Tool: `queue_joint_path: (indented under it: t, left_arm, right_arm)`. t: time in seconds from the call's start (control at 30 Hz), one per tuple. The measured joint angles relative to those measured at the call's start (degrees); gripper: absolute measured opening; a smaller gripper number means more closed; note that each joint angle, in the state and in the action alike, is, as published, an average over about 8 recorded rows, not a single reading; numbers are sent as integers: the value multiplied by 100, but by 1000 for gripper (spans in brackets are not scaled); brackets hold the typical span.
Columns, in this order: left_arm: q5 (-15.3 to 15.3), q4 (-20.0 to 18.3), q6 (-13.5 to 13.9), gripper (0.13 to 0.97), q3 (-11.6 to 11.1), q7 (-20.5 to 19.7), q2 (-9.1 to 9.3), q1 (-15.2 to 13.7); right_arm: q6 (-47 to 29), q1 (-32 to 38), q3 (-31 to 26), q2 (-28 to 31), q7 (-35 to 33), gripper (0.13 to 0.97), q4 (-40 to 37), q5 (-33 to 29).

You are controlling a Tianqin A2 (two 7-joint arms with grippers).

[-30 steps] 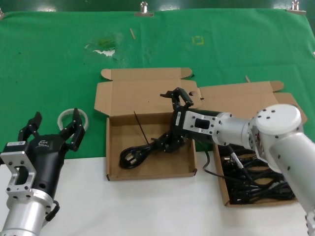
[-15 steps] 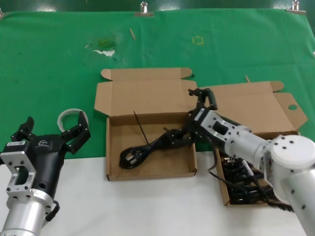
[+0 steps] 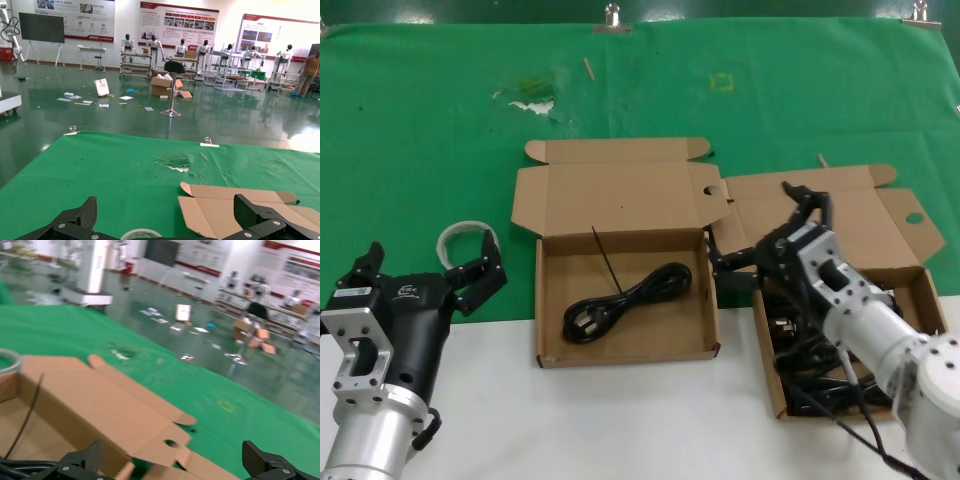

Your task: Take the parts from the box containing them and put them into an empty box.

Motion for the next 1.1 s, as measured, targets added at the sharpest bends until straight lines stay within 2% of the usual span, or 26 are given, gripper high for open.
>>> queue_joint_path:
  t: [0.13,0.67,1.1]
  left_arm:
    - [0,0,0,960,0,0,0,0]
    - [-2,0,-1,966,2,0,0,0]
    - [-1,0,-1,966,2,0,0,0]
  right_arm:
    - [305,-387,137,78,319,966,486,113]
    - [1480,-1876,664,379,1545,966,2354,546]
    - [1634,-2069,733,418,1705,966,2597,602]
